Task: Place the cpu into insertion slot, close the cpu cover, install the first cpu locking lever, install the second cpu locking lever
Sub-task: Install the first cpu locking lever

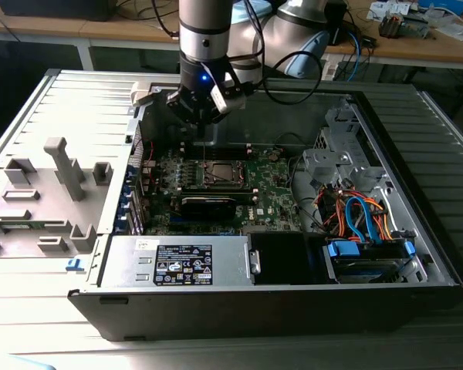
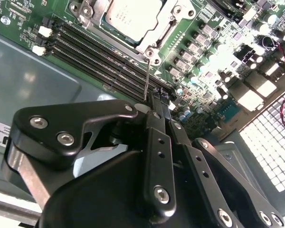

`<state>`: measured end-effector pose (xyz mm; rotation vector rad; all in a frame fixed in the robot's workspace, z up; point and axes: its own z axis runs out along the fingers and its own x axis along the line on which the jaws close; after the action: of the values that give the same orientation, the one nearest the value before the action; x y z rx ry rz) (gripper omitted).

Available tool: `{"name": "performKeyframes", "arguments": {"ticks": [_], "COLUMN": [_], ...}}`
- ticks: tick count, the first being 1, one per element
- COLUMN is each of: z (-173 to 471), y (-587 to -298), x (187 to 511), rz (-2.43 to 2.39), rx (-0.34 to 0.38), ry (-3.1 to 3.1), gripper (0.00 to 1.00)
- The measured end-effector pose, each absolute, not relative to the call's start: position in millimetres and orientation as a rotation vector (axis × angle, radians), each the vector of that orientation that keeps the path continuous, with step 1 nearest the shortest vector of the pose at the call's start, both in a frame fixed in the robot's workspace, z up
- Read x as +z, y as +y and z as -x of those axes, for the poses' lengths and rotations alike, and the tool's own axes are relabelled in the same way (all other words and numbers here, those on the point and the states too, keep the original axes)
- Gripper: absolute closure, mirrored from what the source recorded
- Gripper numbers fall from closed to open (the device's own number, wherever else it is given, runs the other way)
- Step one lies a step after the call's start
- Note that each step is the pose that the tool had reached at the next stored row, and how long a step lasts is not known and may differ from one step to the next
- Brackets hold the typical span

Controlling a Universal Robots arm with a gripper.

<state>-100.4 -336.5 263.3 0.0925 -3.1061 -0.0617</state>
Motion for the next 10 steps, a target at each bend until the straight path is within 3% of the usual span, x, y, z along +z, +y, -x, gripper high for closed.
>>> {"name": "performKeyframes", "arguments": {"ticks": [10], "z": [95.1], "y": [-336.5], "x": [260.5], "rz": [-0.093], "rx": [-0.061], "ry": [-3.106], "gripper": [0.89]}}
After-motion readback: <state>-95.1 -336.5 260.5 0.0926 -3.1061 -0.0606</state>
